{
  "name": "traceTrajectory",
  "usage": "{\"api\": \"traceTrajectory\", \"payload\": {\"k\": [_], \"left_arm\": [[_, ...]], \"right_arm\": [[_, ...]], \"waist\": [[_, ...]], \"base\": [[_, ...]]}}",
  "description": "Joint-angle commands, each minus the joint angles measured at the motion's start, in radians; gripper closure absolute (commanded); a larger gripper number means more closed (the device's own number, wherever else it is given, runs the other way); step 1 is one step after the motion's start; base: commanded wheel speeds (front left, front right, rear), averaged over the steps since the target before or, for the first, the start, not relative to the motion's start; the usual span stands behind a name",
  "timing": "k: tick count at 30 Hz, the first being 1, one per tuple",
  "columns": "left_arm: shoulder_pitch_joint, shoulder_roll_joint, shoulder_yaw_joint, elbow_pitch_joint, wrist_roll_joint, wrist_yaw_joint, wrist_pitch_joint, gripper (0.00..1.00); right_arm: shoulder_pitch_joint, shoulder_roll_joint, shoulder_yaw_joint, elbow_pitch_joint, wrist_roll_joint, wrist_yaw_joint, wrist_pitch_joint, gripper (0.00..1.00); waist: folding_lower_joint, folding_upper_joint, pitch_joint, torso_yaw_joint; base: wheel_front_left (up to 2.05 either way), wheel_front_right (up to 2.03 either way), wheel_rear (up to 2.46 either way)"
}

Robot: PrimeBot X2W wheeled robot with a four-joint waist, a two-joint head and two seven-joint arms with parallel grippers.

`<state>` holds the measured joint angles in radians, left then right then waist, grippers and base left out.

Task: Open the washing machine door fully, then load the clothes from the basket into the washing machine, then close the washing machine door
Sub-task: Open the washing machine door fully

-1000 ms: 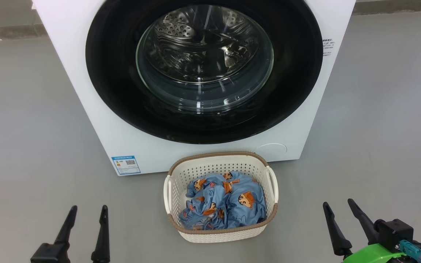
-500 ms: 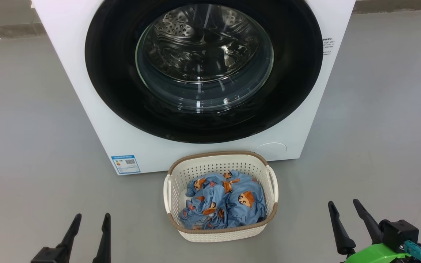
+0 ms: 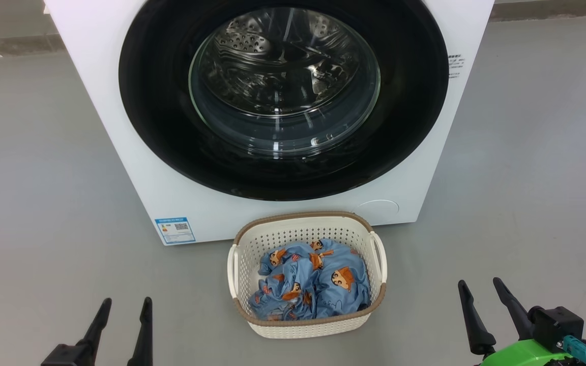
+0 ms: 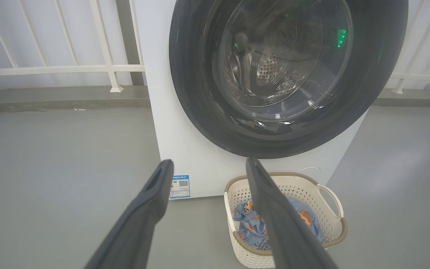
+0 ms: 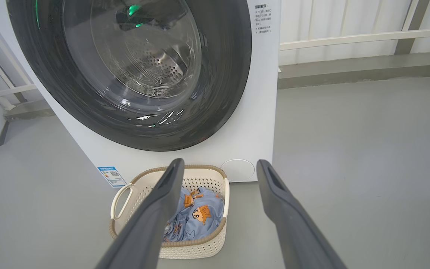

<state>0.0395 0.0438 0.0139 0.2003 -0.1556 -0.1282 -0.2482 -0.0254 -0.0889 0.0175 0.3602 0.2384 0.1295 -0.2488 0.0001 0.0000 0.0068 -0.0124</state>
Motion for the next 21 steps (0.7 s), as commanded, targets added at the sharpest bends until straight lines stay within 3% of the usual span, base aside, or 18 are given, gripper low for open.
{"api": "traceTrajectory", "payload": {"k": [1,10,21], "left_arm": [[-0.043,0.010,0.038,-0.026,0.001,-0.002,-0.014,0.00],[-0.044,0.009,0.045,-0.028,0.010,-0.002,-0.014,0.00],[-0.048,0.008,0.051,-0.033,0.013,-0.002,-0.014,0.00]], "right_arm": [[0.001,-0.004,0.028,-0.023,-0.010,0.001,-0.013,0.00],[-0.001,-0.006,0.030,-0.022,-0.009,0.001,-0.013,0.00],[-0.006,-0.005,0.029,-0.024,-0.007,0.001,-0.013,0.00]], "waist": [[-0.0001,0.0000,0.000,-0.001],[-0.0001,0.0000,0.003,-0.004],[-0.0001,0.0000,0.014,-0.007]], "base": [[0.22,0.22,-0.44],[0.57,0.57,-1.14],[1.16,1.16,-2.33]]}}
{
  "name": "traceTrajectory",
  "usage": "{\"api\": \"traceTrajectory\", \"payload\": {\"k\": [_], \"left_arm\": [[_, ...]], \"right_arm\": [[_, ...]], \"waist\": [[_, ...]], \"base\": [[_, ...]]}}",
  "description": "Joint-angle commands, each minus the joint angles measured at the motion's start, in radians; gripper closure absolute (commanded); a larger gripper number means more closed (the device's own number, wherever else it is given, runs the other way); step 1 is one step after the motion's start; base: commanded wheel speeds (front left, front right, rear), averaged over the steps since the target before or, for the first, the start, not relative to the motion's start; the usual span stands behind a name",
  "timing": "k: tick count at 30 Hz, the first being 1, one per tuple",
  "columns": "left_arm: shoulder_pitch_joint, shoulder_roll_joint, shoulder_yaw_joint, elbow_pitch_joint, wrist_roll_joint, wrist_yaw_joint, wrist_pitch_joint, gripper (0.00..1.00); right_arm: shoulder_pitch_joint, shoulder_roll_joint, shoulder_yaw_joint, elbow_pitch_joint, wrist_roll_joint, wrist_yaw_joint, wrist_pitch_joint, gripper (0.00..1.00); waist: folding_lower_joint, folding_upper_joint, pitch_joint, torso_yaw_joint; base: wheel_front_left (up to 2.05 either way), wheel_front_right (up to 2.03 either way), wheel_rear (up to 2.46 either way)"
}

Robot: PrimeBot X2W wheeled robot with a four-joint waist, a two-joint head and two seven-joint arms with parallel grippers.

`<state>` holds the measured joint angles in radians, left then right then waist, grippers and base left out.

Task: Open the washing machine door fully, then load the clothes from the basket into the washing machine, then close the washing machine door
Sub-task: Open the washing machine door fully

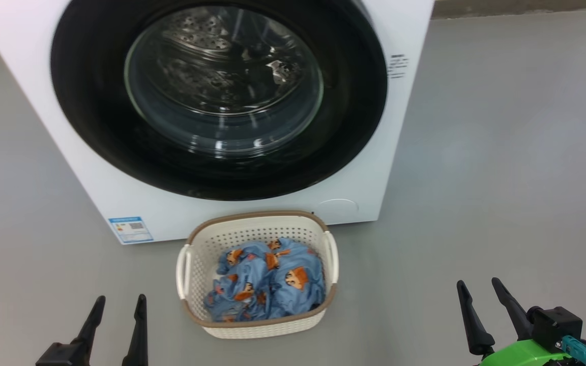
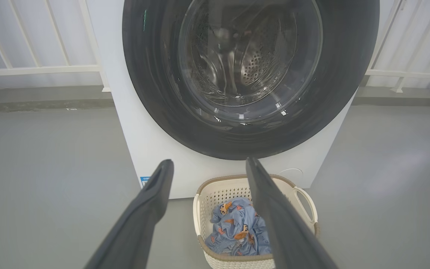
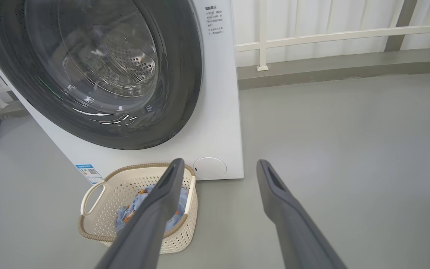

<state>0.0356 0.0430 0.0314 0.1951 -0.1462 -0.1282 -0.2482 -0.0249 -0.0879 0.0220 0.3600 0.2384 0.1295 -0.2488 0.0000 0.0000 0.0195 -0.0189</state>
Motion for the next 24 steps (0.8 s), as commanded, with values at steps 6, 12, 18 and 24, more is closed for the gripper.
{"api": "traceTrajectory", "payload": {"k": [6,12,18,24], "left_arm": [[-0.049,0.008,0.037,-0.034,0.008,-0.002,-0.014,0.00],[-0.053,0.008,0.033,-0.044,-0.007,-0.002,-0.014,0.00],[-0.055,0.008,0.028,-0.055,-0.029,-0.002,-0.014,0.00],[-0.056,0.011,0.022,-0.057,-0.036,-0.002,-0.014,0.00]], "right_arm": [[-0.013,-0.006,0.025,-0.028,-0.010,0.001,-0.013,0.00],[-0.016,-0.005,0.025,-0.029,-0.010,0.001,-0.013,0.00],[-0.019,-0.003,0.022,-0.030,-0.010,0.001,-0.013,0.00],[-0.022,-0.003,0.024,-0.032,-0.007,0.001,-0.013,0.00]], "waist": [[0.0000,0.0000,0.010,-0.003],[0.0000,0.0000,0.014,-0.005],[0.0000,0.0000,0.020,-0.006],[0.0000,0.0000,0.023,-0.006]], "base": [[1.23,1.23,-2.46],[1.22,1.22,-2.44],[0.89,0.88,-1.77],[0.41,0.41,-0.82]]}}
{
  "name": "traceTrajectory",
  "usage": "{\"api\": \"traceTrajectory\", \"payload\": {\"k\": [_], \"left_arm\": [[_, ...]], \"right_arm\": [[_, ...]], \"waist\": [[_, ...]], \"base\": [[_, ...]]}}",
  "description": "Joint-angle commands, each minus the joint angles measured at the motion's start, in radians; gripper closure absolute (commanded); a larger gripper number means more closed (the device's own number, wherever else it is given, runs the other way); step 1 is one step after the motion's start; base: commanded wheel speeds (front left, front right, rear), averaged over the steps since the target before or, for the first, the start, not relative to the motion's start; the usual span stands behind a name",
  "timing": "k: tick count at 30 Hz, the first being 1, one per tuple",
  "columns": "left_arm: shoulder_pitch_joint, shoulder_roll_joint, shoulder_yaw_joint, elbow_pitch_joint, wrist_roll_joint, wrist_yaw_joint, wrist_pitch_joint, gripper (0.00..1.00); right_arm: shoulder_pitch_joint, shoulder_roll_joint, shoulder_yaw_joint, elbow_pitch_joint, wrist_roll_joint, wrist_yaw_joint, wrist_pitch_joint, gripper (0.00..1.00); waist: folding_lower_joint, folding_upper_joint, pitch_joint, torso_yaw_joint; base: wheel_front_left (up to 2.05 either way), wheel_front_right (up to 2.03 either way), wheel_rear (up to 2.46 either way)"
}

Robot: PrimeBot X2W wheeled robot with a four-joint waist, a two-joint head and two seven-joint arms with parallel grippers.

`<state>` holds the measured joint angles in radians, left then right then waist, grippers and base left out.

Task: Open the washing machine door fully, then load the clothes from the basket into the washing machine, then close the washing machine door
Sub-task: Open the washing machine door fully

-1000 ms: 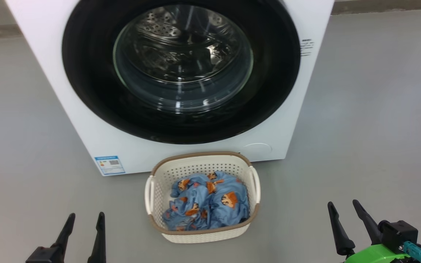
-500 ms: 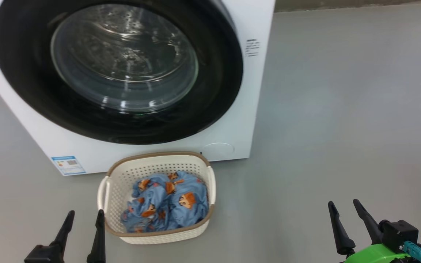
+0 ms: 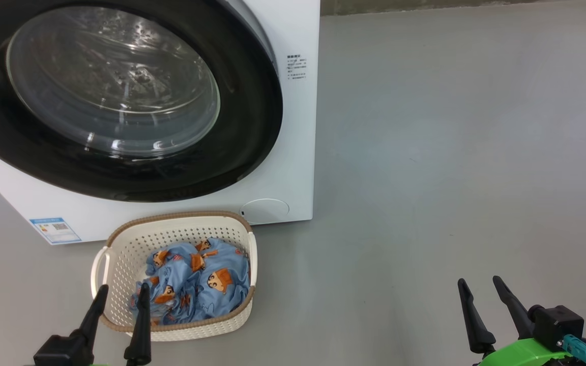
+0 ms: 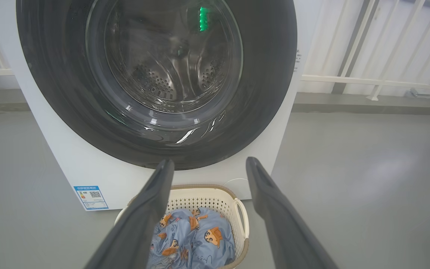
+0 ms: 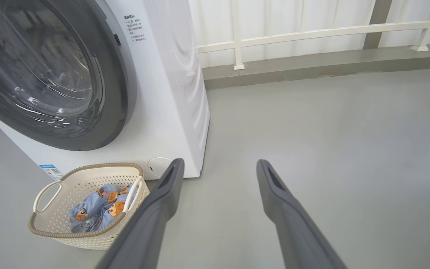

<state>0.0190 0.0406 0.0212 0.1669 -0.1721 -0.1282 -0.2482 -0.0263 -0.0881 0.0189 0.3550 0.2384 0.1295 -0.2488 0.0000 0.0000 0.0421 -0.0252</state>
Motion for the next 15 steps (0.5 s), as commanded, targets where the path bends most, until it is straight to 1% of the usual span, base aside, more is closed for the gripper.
{"api": "traceTrajectory", "payload": {"k": [1,15], "left_arm": [[-0.039,0.014,0.031,-0.029,-0.011,-0.002,-0.014,0.00],[-0.044,0.013,0.029,-0.028,-0.010,-0.003,-0.014,0.00]], "right_arm": [[-0.020,-0.003,0.028,-0.028,-0.006,0.001,-0.013,0.00],[-0.023,-0.005,0.022,-0.038,-0.003,0.001,-0.013,0.00]], "waist": [[0.0000,0.0000,0.000,0.000],[0.0000,0.0000,0.008,0.007]], "base": [[0.14,0.14,-0.27],[0.00,0.00,-0.01]]}}
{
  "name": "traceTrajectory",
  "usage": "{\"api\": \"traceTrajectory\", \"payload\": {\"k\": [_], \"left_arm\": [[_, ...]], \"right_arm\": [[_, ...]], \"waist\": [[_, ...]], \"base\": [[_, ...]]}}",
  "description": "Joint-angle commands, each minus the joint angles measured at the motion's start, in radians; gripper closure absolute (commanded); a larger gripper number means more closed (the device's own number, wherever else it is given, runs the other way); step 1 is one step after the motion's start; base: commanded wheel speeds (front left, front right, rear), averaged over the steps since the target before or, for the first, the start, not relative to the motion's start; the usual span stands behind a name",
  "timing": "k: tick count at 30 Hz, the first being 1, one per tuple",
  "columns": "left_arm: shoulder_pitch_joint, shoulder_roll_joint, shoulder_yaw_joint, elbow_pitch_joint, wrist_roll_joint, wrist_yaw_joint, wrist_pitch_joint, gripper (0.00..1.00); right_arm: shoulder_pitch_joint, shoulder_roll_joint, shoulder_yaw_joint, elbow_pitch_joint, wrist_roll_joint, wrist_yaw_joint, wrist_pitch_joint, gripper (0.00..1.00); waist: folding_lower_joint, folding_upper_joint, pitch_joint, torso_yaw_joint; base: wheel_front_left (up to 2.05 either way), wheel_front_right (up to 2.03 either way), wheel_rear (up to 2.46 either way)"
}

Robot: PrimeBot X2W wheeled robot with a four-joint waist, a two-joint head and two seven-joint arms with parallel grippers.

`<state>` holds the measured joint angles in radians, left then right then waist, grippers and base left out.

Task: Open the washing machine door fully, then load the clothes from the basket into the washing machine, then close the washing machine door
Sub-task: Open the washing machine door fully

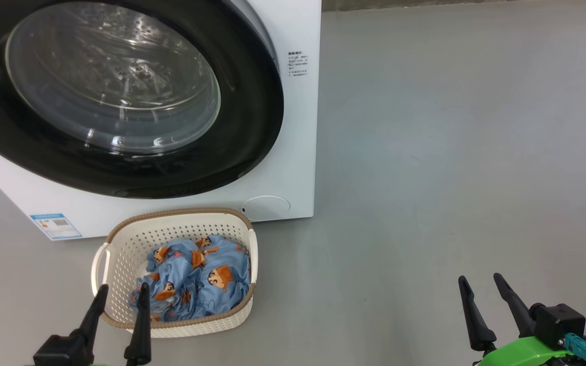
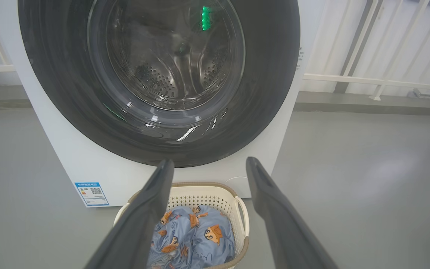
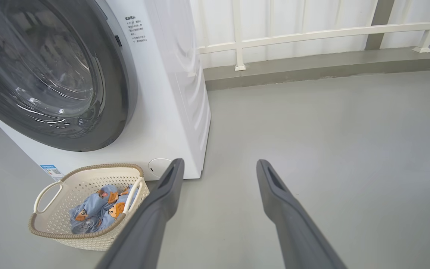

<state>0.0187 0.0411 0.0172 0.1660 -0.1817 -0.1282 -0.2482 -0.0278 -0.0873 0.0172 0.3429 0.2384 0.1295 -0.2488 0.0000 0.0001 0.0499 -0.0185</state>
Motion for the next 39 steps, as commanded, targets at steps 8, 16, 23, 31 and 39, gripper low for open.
{"api": "traceTrajectory", "payload": {"k": [8,16,23,31,39], "left_arm": [[-0.043,0.011,0.031,-0.025,-0.003,-0.003,-0.014,0.00],[-0.059,0.010,0.022,-0.015,-0.018,-0.003,-0.014,0.00],[-0.081,0.009,0.006,-0.014,-0.037,-0.003,-0.014,0.00],[-0.123,0.009,-0.018,-0.013,-0.049,-0.003,-0.014,0.00],[-0.163,0.009,-0.039,-0.017,-0.065,-0.003,-0.014,0.00]], "right_arm": [[-0.050,-0.007,0.030,-0.024,-0.002,0.001,-0.013,1.00],[-0.135,0.005,0.033,-0.052,0.156,0.001,-0.013,1.00],[-0.236,0.006,0.046,-0.066,0.288,0.001,-0.013,1.00],[-0.382,-0.008,0.070,-0.078,0.524,0.001,-0.013,1.00],[-0.498,-0.073,0.161,-0.057,0.812,0.001,-0.004,1.00]], "waist": [[0.0000,-0.0001,0.009,0.003],[0.0000,-0.0001,0.034,0.013],[0.0000,-0.0001,0.072,0.023],[0.0000,-0.0001,0.136,0.043],[0.0000,-0.0001,0.179,0.070]], "base": [[0.00,0.00,0.00],[0.00,0.00,0.00],[0.00,0.00,0.00],[0.00,0.00,0.00],[0.00,0.00,0.00]]}}
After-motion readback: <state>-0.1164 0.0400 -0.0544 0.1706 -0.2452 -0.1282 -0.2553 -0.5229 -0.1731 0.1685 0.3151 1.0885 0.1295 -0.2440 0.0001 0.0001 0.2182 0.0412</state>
